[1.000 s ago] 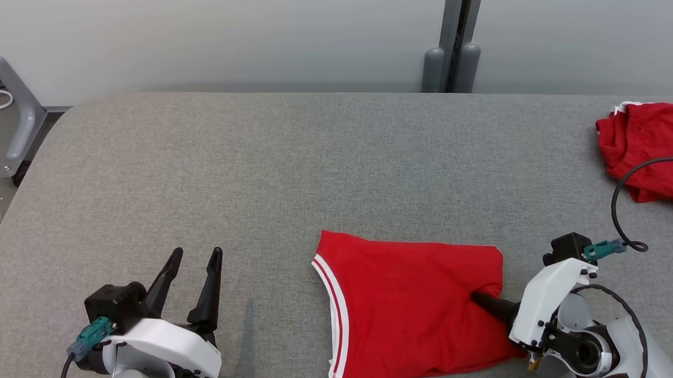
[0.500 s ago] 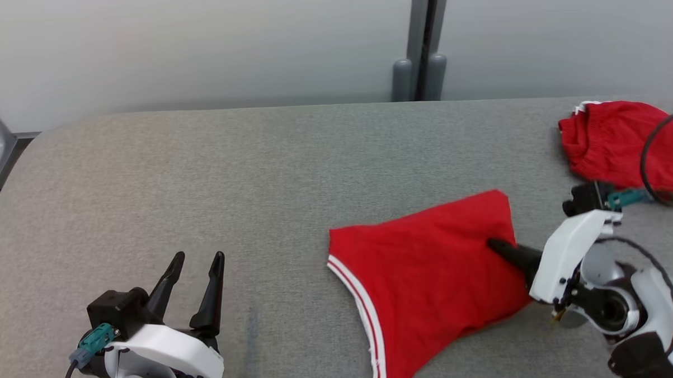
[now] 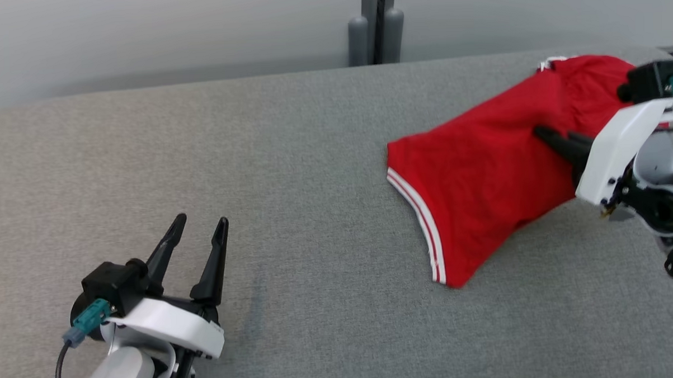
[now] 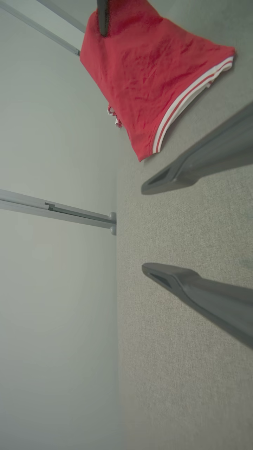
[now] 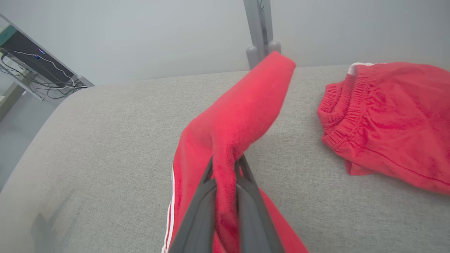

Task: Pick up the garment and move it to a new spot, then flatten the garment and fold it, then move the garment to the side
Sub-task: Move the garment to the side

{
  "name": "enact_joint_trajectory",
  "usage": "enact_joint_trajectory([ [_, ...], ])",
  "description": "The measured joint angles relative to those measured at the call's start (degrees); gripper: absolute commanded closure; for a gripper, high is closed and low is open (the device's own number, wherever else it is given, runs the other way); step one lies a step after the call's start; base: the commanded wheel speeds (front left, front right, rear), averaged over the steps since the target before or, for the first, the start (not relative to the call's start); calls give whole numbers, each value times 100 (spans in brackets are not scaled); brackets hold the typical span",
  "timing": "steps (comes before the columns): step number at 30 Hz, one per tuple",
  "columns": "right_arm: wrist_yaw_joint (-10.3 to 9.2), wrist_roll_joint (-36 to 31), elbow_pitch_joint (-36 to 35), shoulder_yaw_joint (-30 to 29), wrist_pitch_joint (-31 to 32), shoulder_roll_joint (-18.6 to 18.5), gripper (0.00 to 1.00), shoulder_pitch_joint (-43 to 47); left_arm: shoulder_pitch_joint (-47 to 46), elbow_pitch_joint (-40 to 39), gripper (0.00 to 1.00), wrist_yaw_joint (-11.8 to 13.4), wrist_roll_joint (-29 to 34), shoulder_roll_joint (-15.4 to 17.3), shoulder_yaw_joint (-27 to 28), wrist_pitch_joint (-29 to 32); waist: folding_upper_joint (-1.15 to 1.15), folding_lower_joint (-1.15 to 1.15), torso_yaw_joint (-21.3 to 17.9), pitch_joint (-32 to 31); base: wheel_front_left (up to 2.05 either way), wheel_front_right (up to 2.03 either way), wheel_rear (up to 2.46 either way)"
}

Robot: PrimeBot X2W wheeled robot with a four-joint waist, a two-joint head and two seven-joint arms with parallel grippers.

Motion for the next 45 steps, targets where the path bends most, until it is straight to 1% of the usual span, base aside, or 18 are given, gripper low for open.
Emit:
enact_joint_trajectory([
  [7, 1, 8, 435, 428, -414, -254, 100, -967, -291, -203, 0, -88, 291, 24, 145, 1, 0, 0, -245, 512, 0, 0, 0],
  [15, 1, 44, 1028, 622, -861, -490, 100, -1920, -597, -353, 0, -198, 534, 18, 258, 0, 0, 0, -449, 1142, 0, 0, 0],
  [23, 1, -78, 1653, 805, -1222, -701, 100, -2662, -830, -367, 0, -289, 678, 24, 270, 1, 0, 0, -531, 1640, 0, 0, 0],
  [26, 1, -237, 1853, 893, -1368, -811, 100, -2926, -917, -361, 0, -297, 686, 49, 268, 2, 0, 0, -529, 1792, 0, 0, 0],
  [30, 1, -494, 2242, 998, -1541, -851, 100, -3216, -982, -367, 0, -315, 700, 65, 260, 10, 0, 0, -520, 1963, 0, 0, 0],
  [34, 2, -942, 2679, 1196, -1706, -894, 100, -3460, -1029, -392, 0, -315, 730, 79, 252, 27, 0, 0, -506, 2098, 0, 0, 0],
  [40, 3, -1526, 3468, 1345, -1931, -780, 100, -3755, -1115, -434, 0, -314, 734, 120, 258, 27, 0, 0, -484, 2185, 0, 0, 0],
  [41, 2, -1636, 3646, 1349, -1958, -764, 99, -3806, -1118, -441, 0, -314, 734, 124, 257, 27, 0, 0, -477, 2188, 0, 0, 0],
  [42, 2, -1748, 3795, 1357, -1990, -742, 89, -3847, -1118, -444, 0, -314, 734, 123, 257, 27, 0, 0, -470, 2187, 0, 0, 0],
  [43, 2, -1840, 3971, 1350, -2046, -705, 73, -3906, -1120, -452, 0, -314, 735, 119, 255, 26, 0, 0, -460, 2184, 0, 0, 0],
  [44, 2, -1950, 4147, 1354, -2059, -669, 52, -3963, -1121, -454, 0, -314, 735, 118, 257, 26, 0, 0, -450, 2179, 0, 0, 0],
  [45, 2, -2046, 4270, 1361, -2068, -623, 26, -4007, -1122, -453, 0, -314, 735, 116, 255, 26, 0, 0, -440, 2172, 0, 0, 0],
])
